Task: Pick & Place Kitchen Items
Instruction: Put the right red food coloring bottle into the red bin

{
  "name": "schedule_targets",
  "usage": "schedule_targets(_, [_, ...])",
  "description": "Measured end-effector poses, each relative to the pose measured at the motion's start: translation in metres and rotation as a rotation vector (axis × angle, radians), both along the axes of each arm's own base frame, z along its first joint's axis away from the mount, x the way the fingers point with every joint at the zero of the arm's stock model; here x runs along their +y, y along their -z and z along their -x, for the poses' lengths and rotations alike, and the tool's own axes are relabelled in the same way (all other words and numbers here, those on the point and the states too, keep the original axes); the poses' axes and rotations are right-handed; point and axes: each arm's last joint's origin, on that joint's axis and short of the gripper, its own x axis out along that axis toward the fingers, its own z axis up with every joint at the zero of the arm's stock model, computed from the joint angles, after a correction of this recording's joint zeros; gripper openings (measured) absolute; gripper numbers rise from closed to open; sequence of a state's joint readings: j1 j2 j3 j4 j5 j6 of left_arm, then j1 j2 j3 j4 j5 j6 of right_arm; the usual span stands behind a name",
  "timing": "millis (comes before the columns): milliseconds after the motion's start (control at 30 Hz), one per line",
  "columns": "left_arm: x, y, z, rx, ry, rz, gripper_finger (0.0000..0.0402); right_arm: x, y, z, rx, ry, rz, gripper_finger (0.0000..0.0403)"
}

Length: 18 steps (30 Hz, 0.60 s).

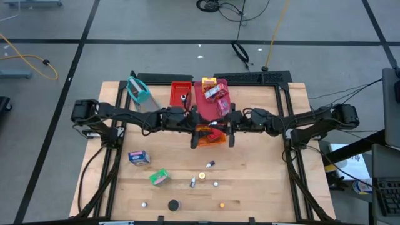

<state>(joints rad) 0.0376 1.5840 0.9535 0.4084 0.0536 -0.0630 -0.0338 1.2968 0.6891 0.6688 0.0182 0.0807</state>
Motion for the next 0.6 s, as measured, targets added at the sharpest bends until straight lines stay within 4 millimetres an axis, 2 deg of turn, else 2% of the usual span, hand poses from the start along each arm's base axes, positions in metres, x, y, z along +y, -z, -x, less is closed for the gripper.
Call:
schedule_targets(300, [0.0006,-0.0057,0.0003,-0.043,0.003,-0.044,0.0076,0.0007,0.0002,0.0003,0.005,-0.024,-0.003,0.0057])
schedule_targets(433, [0.0006,-0.0048,0.0005,-0.035,0.008,-0.063,0.0054,0.0008,0.0008,0.0002,0.011,-0.023,-0.002,0.0057])
schedule_targets(600, [0.0004,-0.0037,0.0004,-0.026,0.009,-0.057,0.005,0.0008,0.0016,0.0001,0.017,-0.023,0.004,0.0057])
